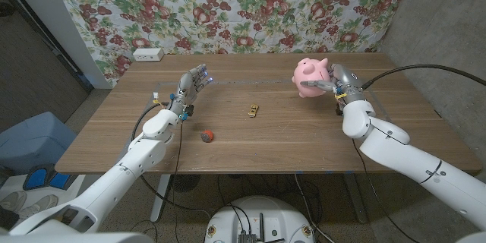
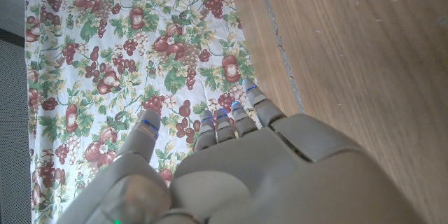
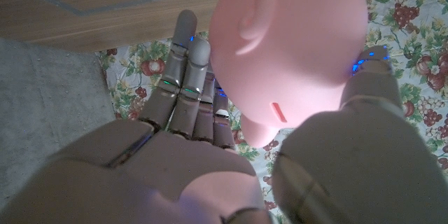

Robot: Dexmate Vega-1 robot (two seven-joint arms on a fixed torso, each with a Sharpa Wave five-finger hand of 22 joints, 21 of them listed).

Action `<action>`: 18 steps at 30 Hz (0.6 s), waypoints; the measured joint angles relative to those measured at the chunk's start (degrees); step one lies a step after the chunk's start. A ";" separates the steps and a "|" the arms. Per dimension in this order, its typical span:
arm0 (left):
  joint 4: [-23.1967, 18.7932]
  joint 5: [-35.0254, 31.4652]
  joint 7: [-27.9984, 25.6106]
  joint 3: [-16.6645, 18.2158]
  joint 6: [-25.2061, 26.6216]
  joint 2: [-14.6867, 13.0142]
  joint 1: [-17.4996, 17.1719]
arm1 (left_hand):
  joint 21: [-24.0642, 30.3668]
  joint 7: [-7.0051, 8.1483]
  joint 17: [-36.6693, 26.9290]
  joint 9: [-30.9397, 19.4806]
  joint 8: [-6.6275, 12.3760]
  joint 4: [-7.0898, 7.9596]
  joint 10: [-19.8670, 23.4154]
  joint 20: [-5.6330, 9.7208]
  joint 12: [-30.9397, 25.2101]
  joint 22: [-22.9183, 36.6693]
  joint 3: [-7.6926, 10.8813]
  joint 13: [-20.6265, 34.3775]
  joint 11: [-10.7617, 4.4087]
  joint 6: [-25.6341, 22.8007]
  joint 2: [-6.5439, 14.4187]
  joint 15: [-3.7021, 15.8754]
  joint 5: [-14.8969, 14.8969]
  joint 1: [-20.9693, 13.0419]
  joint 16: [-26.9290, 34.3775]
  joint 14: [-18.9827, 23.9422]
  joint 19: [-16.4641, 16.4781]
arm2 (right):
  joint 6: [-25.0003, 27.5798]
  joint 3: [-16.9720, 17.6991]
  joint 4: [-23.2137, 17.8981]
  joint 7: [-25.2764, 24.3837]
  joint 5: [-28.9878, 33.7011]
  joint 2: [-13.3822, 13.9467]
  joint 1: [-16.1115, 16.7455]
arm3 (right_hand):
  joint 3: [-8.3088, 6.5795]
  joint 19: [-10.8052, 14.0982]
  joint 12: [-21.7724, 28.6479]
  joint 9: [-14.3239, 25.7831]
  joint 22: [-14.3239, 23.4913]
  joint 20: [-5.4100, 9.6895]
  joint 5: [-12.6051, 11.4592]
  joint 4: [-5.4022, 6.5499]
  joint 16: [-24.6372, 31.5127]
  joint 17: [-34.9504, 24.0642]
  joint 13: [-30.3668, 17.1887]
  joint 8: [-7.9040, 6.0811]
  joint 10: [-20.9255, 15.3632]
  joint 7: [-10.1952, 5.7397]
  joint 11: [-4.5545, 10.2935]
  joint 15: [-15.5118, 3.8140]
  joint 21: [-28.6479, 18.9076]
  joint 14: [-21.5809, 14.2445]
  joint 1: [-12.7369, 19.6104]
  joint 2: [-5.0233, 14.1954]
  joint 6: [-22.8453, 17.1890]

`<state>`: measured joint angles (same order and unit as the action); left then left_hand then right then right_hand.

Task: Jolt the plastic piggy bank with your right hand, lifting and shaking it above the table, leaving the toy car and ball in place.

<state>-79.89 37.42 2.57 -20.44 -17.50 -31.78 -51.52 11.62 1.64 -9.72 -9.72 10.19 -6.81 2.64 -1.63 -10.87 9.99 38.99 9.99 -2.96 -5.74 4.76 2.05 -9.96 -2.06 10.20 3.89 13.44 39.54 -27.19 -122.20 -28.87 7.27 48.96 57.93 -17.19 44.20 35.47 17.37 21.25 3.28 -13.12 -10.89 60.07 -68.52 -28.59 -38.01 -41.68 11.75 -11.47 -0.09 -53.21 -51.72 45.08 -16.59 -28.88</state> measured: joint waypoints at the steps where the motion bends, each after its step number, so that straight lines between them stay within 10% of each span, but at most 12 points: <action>1: -0.03 0.00 -0.02 0.00 0.01 -0.01 -0.01 | 0.00 0.00 0.00 0.00 0.00 0.00 0.00 0.00 0.00 0.00 0.00 0.00 0.00 0.00 0.00 0.00 0.00 0.00 0.00 0.00 0.00 | -0.58 0.40 0.11 -0.72 0.11 -0.26 0.36 | 0.00 -0.01 0.00 0.00 0.00 0.01 0.00 0.00 0.00 -0.06 0.00 0.12 0.00 0.00 0.00 0.00 0.00 0.00 0.00 0.00 0.00; 18: -0.14 -0.09 -0.27 -0.03 0.27 -0.02 -0.03 | 0.00 0.00 0.00 0.00 0.00 -0.18 0.00 0.00 0.00 0.00 0.18 0.00 0.00 0.00 0.00 0.00 0.00 0.00 0.00 0.00 0.00 | -4.28 4.57 1.25 -9.12 3.13 -4.48 4.35 | 0.00 -0.24 0.00 0.00 -0.79 0.22 0.00 0.00 0.02 -1.13 0.00 0.78 -0.29 0.12 -0.27 0.09 -1.33 -0.12 0.00 0.00 -0.70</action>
<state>-80.02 37.33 2.30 -20.47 -17.22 -31.80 -51.55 11.62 1.64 -9.72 -9.72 10.19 -6.98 2.64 -1.63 -10.87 9.99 39.16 9.99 -2.96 -5.74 4.76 2.05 -9.96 -2.06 10.20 3.89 13.44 35.26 -22.62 -120.95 -37.98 10.40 44.48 62.28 -17.19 43.96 35.47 17.37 20.46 3.50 -13.13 -10.89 60.09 -69.65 -28.59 -37.23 -41.97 11.86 -11.74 0.00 -54.54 -51.84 45.08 -16.59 -29.58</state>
